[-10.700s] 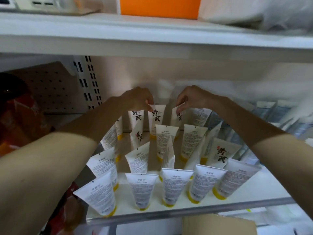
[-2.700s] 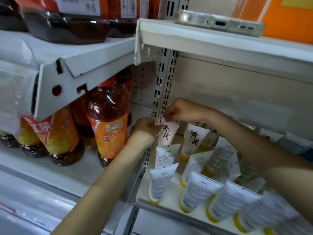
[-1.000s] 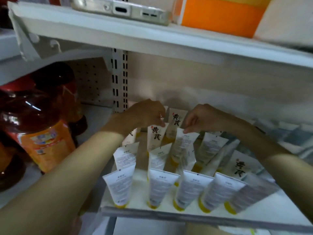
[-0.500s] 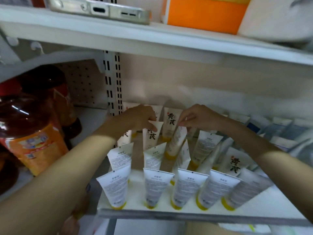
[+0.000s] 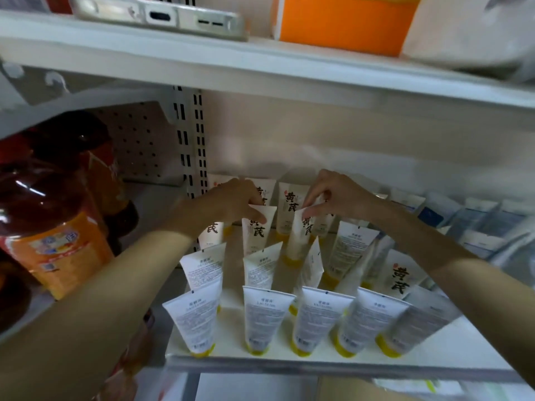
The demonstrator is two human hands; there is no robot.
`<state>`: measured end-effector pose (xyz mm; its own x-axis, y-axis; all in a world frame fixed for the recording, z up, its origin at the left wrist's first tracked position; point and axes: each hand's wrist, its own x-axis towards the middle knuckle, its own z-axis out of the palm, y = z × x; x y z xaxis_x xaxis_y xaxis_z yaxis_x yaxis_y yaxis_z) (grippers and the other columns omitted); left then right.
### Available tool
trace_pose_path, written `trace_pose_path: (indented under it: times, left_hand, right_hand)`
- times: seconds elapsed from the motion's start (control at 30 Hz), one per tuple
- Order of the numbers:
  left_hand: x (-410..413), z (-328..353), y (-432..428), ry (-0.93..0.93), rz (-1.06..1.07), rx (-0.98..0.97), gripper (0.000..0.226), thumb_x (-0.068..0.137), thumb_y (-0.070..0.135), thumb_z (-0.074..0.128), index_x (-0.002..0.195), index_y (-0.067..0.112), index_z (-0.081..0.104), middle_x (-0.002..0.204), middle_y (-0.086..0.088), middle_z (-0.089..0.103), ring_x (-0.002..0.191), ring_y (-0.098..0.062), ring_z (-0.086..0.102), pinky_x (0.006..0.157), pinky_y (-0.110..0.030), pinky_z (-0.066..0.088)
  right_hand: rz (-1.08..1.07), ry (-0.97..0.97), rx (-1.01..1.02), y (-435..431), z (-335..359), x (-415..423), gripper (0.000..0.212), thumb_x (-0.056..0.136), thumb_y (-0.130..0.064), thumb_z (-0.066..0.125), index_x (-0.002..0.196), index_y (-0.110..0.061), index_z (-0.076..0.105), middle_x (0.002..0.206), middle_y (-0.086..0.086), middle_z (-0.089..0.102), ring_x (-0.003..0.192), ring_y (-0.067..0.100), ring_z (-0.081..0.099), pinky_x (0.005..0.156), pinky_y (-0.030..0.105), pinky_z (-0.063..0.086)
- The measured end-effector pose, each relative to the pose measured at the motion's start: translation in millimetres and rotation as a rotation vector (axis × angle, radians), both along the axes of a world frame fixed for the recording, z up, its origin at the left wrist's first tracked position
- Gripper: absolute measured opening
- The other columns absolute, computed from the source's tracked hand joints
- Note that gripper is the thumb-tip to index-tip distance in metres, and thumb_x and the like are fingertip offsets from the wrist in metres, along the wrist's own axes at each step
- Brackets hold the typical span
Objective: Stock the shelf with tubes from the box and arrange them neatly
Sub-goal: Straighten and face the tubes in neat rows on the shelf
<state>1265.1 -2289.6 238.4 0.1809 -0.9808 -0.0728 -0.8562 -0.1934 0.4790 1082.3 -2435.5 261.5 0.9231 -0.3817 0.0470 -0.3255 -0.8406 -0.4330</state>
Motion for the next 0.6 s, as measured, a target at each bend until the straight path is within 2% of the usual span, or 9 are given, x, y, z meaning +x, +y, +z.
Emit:
trace_pose_path:
  times: [0.1, 0.17, 0.23, 0.33, 0.47, 0.6]
  left_hand:
    - [-1, 2, 1, 0.006, 0.002, -0.011, 0.028, 0.079, 0.028, 0.072, 0.056, 0.027, 0.057, 0.051, 0.005, 0.048, 0.051, -0.010, 0.044, 0.055, -0.024, 0.034]
    - [-1, 2, 2, 0.008, 0.013, -0.022, 0.028, 0.079, 0.028, 0.073, 0.056, 0.027, 0.058, 0.049, 0.007, 0.047, 0.050, -0.010, 0.044, 0.054, -0.024, 0.033]
    - [-1, 2, 2, -0.003, 0.018, -0.032, 0.029, 0.078, 0.029, 0.074, 0.054, 0.027, 0.058, 0.047, 0.009, 0.046, 0.048, -0.009, 0.043, 0.055, -0.024, 0.034]
    - [-3, 3, 2, -0.021, 0.016, -0.021, 0.017, 0.079, 0.030, 0.073, 0.070, 0.015, 0.071, 0.053, 0.005, 0.053, 0.051, -0.011, 0.047, 0.058, -0.026, 0.038]
    - [-6, 7, 0, -0.059, 0.017, 0.007, 0.024, 0.080, 0.030, 0.072, 0.092, 0.009, 0.074, 0.064, 0.003, 0.059, 0.063, -0.016, 0.054, 0.063, -0.029, 0.042]
    - [-11, 15, -1, -0.108, 0.011, 0.053, 0.030, 0.081, 0.031, 0.070, 0.104, 0.011, 0.070, 0.091, -0.003, 0.066, 0.083, -0.016, 0.060, 0.071, -0.026, 0.044]
  right_hand:
    - [0.028, -0.026, 0.054, 3, 0, 1, 0.012, 0.068, -0.027, 0.080, 0.076, -0.023, 0.072, 0.087, -0.006, 0.061, 0.082, 0.007, 0.058, 0.077, 0.022, 0.044]
    - [0.049, -0.027, 0.080, 5, 0, 1, 0.009, 0.068, -0.027, 0.079, 0.072, -0.027, 0.071, 0.076, -0.011, 0.068, 0.072, 0.002, 0.064, 0.074, 0.026, 0.050]
    - [0.048, -0.033, 0.043, 5, -3, 1, 0.009, 0.068, -0.029, 0.080, 0.072, -0.025, 0.073, 0.072, -0.010, 0.070, 0.070, 0.006, 0.066, 0.075, 0.035, 0.055]
    - [0.044, -0.042, -0.003, 7, -3, 1, 0.014, 0.068, -0.030, 0.080, 0.074, -0.019, 0.074, 0.073, -0.006, 0.071, 0.071, 0.012, 0.067, 0.077, 0.043, 0.055]
    - [0.026, -0.037, 0.006, 7, -3, 0, 0.011, 0.070, -0.028, 0.080, 0.076, -0.020, 0.074, 0.076, -0.008, 0.071, 0.074, 0.007, 0.066, 0.078, 0.039, 0.055]
    - [0.023, 0.010, 0.041, 6, 0, -4, 0.014, 0.075, -0.029, 0.076, 0.086, -0.020, 0.075, 0.081, -0.011, 0.071, 0.076, -0.002, 0.064, 0.078, 0.026, 0.054]
